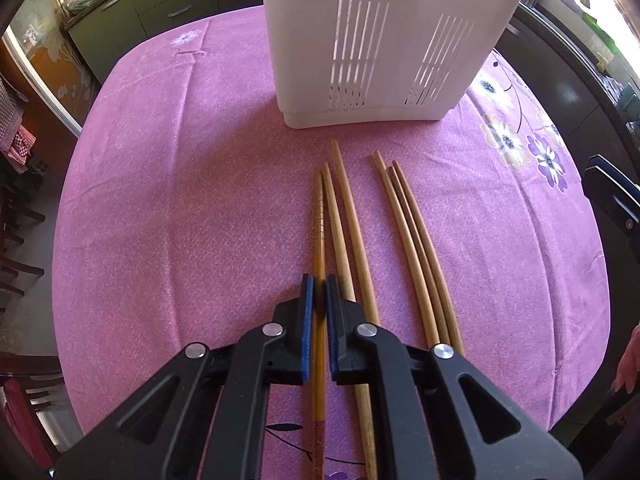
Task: Organize utensils
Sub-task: 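Grasp another wooden chopstick with the left tool while the right tool moves toward the chopsticks, then grasp a wooden chopstick with the right tool while the left tool holds its chopstick upright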
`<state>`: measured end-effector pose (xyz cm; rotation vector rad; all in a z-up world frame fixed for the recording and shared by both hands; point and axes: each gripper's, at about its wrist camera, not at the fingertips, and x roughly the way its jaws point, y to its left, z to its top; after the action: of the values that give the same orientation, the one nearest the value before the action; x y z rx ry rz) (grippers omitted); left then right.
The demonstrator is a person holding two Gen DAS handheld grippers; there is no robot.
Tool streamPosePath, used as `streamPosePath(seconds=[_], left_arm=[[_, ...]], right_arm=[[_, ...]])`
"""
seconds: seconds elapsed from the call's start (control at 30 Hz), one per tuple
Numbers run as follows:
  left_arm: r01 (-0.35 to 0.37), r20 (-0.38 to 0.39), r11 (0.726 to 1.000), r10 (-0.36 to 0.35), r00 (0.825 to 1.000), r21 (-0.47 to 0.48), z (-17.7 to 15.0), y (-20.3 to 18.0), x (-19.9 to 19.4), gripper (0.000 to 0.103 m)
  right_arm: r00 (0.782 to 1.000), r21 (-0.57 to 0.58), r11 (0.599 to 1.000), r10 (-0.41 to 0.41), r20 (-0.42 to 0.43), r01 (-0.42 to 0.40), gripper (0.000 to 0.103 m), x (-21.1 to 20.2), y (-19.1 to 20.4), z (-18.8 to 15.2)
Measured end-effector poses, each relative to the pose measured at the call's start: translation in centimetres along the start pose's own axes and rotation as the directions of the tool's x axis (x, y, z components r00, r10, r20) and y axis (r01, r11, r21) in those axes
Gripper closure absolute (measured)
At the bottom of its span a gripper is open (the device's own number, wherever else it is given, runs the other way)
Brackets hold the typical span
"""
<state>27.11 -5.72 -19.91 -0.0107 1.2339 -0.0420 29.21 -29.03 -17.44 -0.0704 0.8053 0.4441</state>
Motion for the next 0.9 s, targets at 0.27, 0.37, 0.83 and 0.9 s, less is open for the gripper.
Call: streamPosePath(seconds=[0.27,0.37,0.83,0.9], left_arm=[[0.015,0.129,1.000,-0.013,0.992,-0.015,0.2,0.9,-4.9,0.097],[0.012,0.200,1.000,-0.010,0.980,-0.012,-0.4,1.1,-7.7,0.097],[0.021,0.350,1.000,-0.022,0.936,0.007,-2.5,2.0,-13.9,0.097],[0.023,0.352,1.000,-0.026,0.936,0.011,-2.7,1.8,-14.0,0.097]], right_arm=[[0.999,-0.006,1.000,0.021,-0.031,-0.021,0.070,0.4,0.2,0.0],[0.998,-0.005,0.999,0.042,-0.046,-0.042,0.070,0.9,0.5,-0.1],[0.964,-0.026,0.985,0.159,-0.215,-0.168,0.071,6.5,4.9,-0.4],[0.960,-0.037,0.986,0.151,-0.234,-0.164,0.073,7.1,5.6,-0.5]])
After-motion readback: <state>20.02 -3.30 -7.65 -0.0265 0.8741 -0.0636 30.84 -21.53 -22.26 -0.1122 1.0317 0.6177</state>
